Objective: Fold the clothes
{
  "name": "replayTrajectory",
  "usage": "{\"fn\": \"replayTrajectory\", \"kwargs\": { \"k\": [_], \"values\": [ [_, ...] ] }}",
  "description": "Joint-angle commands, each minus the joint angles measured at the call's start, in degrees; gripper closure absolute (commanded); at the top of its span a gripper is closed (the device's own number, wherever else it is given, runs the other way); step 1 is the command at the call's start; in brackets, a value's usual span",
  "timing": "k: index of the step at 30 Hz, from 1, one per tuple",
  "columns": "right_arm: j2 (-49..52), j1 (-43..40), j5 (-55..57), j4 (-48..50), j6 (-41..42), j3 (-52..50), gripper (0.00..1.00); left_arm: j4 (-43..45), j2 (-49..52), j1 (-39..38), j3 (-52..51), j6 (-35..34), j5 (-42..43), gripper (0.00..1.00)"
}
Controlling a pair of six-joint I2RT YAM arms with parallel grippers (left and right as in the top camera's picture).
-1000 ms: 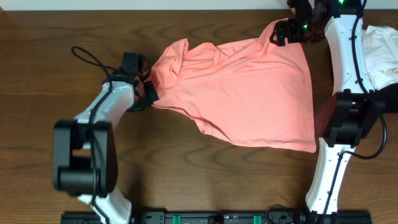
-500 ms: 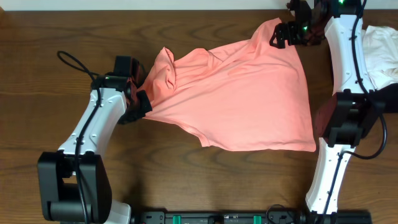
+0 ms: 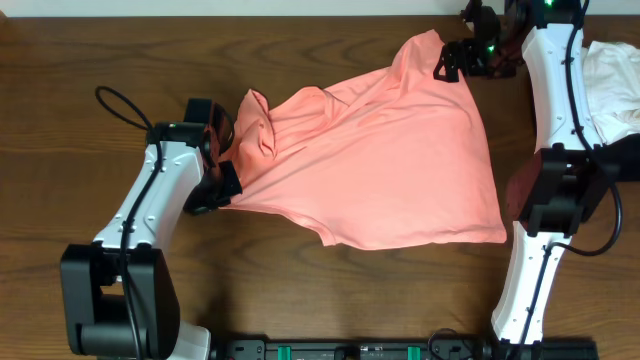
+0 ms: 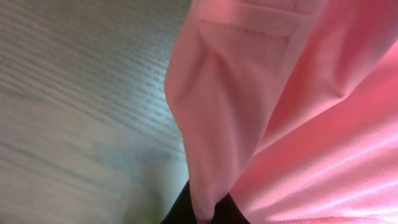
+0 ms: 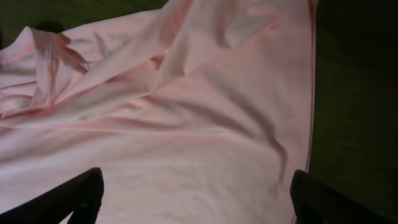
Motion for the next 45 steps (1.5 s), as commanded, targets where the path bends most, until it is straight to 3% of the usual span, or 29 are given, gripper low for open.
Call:
{"fn": "replayTrajectory", "kwargs": {
  "k": [1,2,4,5,7,12,16,20,24,33,45],
  "values": [
    [-1.2,0.3,-0.6,-0.1,-0.6,0.5,0.06,-1.2,0.0,0.2,-0.1,-0.3,-0.9,0.89],
    [-1.2,0.3,-0.6,-0.1,-0.6,0.5,0.06,-1.2,0.0,0.2,-0.1,-0.1,-0.9,0.71],
    [-1.2,0.3,-0.6,0.0,-0.6,0.5,0.06,-0.6,0.0,0.2,-0.1,0.2,-1.1,0.46],
    [-1.2,0.3,-0.6,-0.1,-0.6,0.5,0.06,-0.1,0.0,0.2,-0.1,0.4,-1.1,0.37],
    [-1.2,0.3,-0.6,-0.1,-0.6,0.5,0.05,1.0,0.0,0.3,-0.1,1.6,-1.2,0.28],
    [-1.2,0.3,-0.6,0.0,-1.1,0.5,0.04,7.8,-0.2,0.9,0.5,1.6,-2.8,0.27],
    [-1.2,0.3,-0.6,0.3,-1.0,0.5,0.04,22.2,-0.2,1.0,0.7,2.7,-1.9,0.27],
    [-1.2,0.7,-0.6,0.3,-1.0,0.5,0.04,37.4,0.3,0.0,0.7,10.6,1.1,0.27],
    [-1.2,1.0,-0.6,0.2,-1.0,0.4,0.04,45.3,1.2,-1.9,0.7,21.3,1.1,0.27],
    [-1.2,2.4,-0.6,0.9,-1.0,0.4,0.04,50.8,8.8,-4.6,0.7,40.2,1.1,0.22],
    [-1.2,2.8,-0.6,1.4,-1.0,0.4,0.04,52.0,12.2,-4.5,0.7,43.7,1.1,0.22]
  ]
}}
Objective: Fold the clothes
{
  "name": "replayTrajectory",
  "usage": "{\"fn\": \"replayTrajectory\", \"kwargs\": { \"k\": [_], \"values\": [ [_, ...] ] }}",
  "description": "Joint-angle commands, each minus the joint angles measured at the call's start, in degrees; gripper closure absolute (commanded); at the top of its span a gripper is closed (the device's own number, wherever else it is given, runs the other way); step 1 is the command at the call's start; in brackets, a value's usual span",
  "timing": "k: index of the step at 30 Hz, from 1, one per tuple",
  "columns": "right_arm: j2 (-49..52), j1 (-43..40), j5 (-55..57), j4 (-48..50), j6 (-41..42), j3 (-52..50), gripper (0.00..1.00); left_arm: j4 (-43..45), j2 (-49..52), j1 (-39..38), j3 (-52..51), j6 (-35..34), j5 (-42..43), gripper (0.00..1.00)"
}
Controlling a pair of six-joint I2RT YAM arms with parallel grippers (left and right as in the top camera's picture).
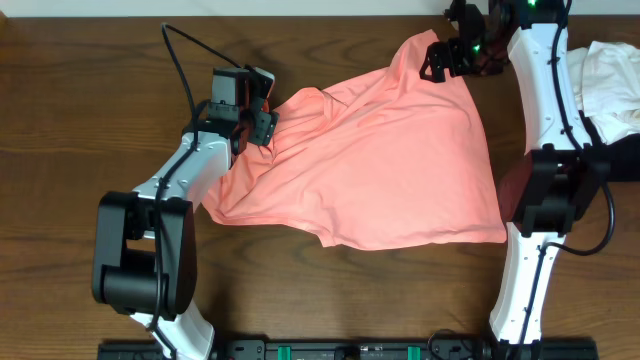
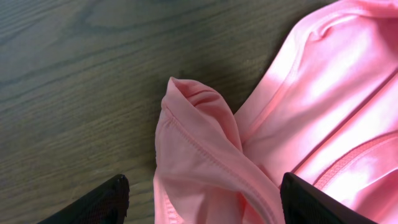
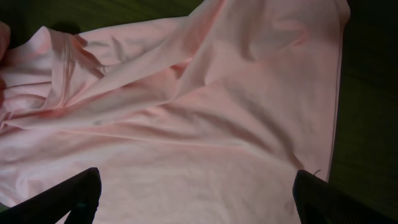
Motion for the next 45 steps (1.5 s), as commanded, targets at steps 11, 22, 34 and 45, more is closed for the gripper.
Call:
{"fn": "replayTrajectory", "kwargs": {
  "k": [11,22,34,45],
  "values": [
    [-1.2,0.1,-0.5,-0.1,-0.9,0.4,0.04,-0.5,2.9,0.1,0.4,1.7,0.9,0.35],
    [-1.2,0.1,-0.5,-0.2,-0.9,0.4,0.04,-1.0,5.9,0.1,0.4,1.2,4.4,0.69],
    [-1.2,0.1,-0.5,-0.4,-0.9,0.4,0.05,11.9,5.6,0.1,0.4,-14.4,-12.4,0.94],
    [-1.2,0.1,-0.4,-0.2,-0.9,0.4,0.05,15.0,5.6,0.2,0.4,-27.1,-27.6,0.67]
  ]
}}
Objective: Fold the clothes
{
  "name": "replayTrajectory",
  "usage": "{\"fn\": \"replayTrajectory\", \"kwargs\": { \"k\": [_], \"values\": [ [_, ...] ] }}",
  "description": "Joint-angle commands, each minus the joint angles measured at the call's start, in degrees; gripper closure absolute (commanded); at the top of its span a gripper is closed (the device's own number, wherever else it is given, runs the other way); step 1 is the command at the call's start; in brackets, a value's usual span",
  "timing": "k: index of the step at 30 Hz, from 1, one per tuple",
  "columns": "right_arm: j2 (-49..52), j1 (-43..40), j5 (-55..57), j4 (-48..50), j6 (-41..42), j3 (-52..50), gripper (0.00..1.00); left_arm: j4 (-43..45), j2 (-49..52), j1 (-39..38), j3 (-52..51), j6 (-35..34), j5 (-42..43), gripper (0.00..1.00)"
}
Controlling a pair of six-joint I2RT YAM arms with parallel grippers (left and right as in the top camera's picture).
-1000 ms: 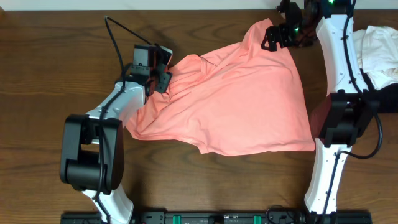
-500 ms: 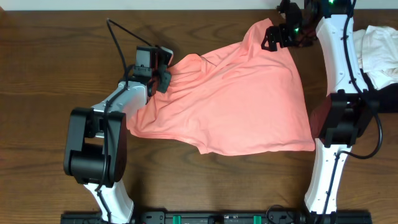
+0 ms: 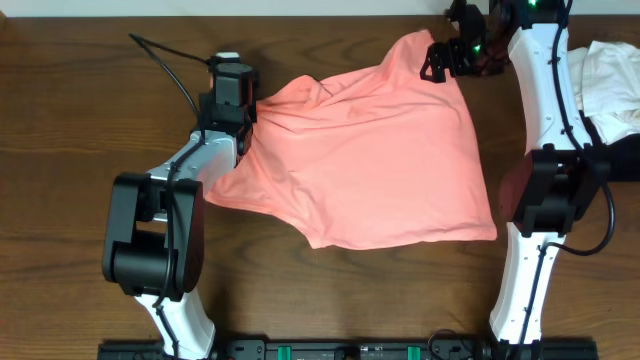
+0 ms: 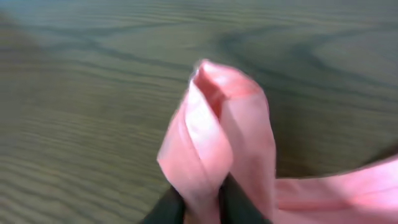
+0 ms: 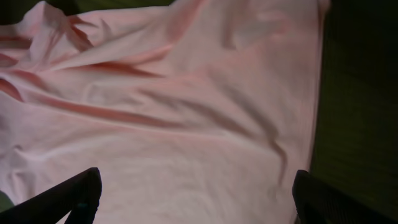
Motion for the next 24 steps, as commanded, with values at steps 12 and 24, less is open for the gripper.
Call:
{"fn": "replayTrajectory", "kwargs": {
  "k": [12,24],
  "values": [
    [-1.5,-0.9,0.2,-1.0,1.4,0.4,0.09,-10.5,-6.8,0.8,0.4,-6.9,-4.4,0.02],
    [-9.7,-1.0,3.9,-13.8,1.6,0.4,0.12,-40.7,-27.4,1.5,0.4,-8.2,12.0,0.02]
  ]
}}
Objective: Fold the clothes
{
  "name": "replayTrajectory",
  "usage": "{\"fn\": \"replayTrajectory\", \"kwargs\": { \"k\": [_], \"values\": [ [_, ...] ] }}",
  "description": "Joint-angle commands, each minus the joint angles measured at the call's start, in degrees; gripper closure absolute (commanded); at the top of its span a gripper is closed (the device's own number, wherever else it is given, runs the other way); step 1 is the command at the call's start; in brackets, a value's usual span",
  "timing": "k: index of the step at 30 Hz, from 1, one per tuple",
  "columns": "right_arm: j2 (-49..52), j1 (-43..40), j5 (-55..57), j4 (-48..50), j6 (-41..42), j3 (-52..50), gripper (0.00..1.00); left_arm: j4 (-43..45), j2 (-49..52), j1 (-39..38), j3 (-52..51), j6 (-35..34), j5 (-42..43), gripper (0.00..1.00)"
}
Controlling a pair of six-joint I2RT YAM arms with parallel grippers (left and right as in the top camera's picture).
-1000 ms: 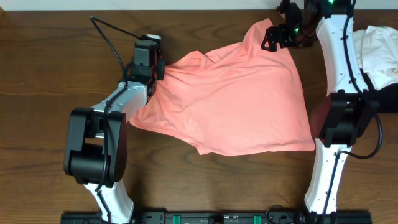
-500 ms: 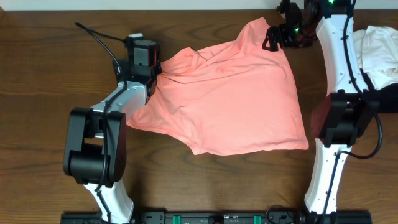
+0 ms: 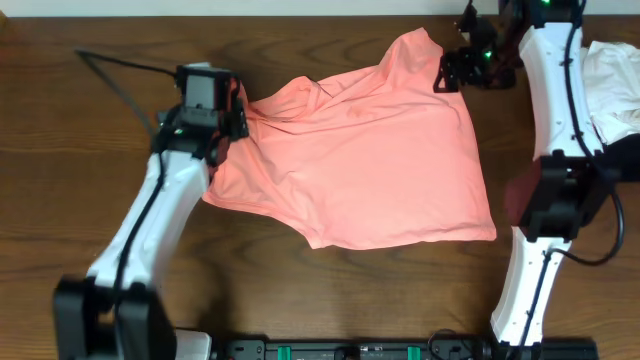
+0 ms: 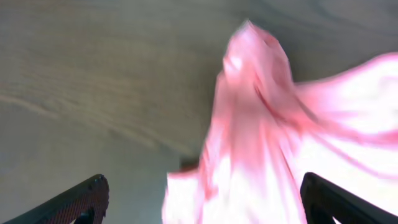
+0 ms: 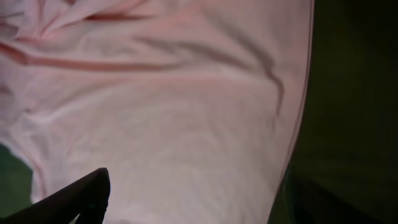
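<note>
A salmon-pink shirt (image 3: 370, 160) lies spread over the middle of the wooden table (image 3: 80, 220), with creases near its upper left corner. My left gripper (image 3: 232, 112) is at that corner. In the blurred left wrist view it stands open (image 4: 202, 202), with a bunched bit of the shirt (image 4: 261, 124) lying loose ahead of and between the fingers. My right gripper (image 3: 450, 72) hovers at the shirt's upper right corner. It is open (image 5: 199, 199) above flat cloth (image 5: 174, 112), the hem running down the right side.
A white garment (image 3: 612, 80) lies at the table's right edge behind the right arm. The left arm's cable (image 3: 120, 65) loops over the table's back left. Bare wood surrounds the shirt to the left and front.
My left gripper was shut on a pinched fold at the shirt's upper left corner; now it is open and the fold lies loose. The right gripper has shifted slightly right.
First my left gripper was shut on the shirt's lower left edge. Then it stood open by a rolled fold at the upper left corner, and later was shut on that fold. Now the fold is released and the shirt lies flatter. The right gripper stayed open at the top right.
</note>
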Motion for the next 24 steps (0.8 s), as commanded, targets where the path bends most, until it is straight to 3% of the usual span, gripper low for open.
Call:
{"fn": "replayTrajectory", "kwargs": {
  "k": [1,5,13,19,24],
  "values": [
    [-6.6,0.2,1.2,-3.4,0.4,0.4,0.11,-6.0,-4.6,1.1,0.4,-1.2,9.2,0.02],
    [-10.8,1.0,3.0,-9.0,1.2,0.4,0.05,-15.3,-7.8,2.8,0.4,-3.7,14.2,0.02],
    [-21.2,3.9,14.4,-11.3,13.9,-4.4,0.01,-29.0,-8.1,5.6,0.4,-6.3,14.5,0.02],
    [-26.4,3.7,16.5,-10.6,20.3,-13.8,0.01,-31.6,-8.0,8.3,-1.2,-7.2,14.8,0.02],
    [-30.9,3.3,16.2,-3.4,21.1,-26.6,0.01,-26.3,-8.0,11.1,-7.2,-7.1,19.9,0.02]
  ]
}}
